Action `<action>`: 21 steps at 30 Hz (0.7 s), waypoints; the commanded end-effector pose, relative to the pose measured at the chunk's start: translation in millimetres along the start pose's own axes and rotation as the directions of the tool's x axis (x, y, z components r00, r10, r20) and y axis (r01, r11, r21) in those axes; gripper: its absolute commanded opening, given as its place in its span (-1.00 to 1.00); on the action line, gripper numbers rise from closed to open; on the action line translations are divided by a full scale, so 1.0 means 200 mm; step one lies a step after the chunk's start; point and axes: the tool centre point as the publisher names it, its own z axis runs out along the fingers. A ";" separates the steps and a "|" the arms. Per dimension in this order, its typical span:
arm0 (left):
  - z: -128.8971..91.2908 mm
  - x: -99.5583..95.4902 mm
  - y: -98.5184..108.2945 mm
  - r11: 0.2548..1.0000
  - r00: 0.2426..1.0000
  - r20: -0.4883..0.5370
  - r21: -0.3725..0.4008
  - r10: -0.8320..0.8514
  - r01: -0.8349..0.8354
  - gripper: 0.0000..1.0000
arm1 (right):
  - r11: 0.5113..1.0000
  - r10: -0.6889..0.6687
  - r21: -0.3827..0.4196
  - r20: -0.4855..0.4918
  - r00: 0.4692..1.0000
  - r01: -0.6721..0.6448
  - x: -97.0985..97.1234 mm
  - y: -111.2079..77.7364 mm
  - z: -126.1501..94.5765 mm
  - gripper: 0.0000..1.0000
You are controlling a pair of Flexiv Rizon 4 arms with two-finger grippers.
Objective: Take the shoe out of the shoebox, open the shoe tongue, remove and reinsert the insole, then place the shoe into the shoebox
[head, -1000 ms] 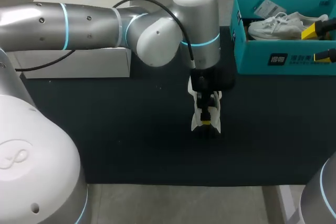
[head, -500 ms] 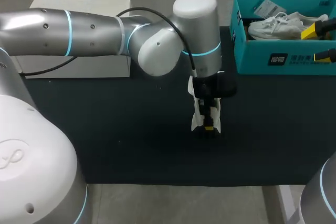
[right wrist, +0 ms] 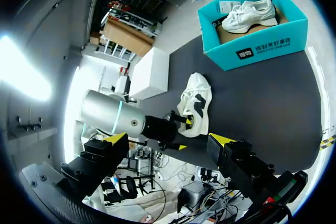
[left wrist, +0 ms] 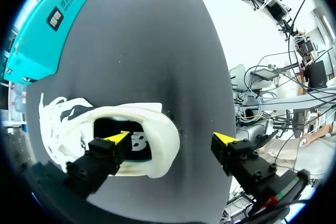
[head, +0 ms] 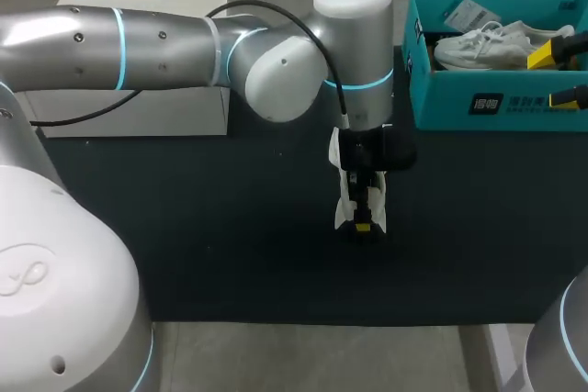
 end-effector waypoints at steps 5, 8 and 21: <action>0.12 -0.04 -0.01 1.000 0.999 -0.042 0.011 -0.004 0.004 0.98 | 1.000 0.001 0.000 0.003 1.000 -0.001 0.00 0.00 0.00 1.00; 0.15 -0.04 -0.01 1.000 0.999 -0.049 0.012 -0.008 0.009 0.90 | 1.000 0.001 0.000 0.003 1.000 -0.001 0.00 0.00 0.00 1.00; 0.15 -0.02 0.00 1.000 0.997 -0.071 -0.016 -0.011 0.010 -1.00 | 1.000 0.001 0.000 0.003 1.000 -0.001 0.00 0.00 0.00 1.00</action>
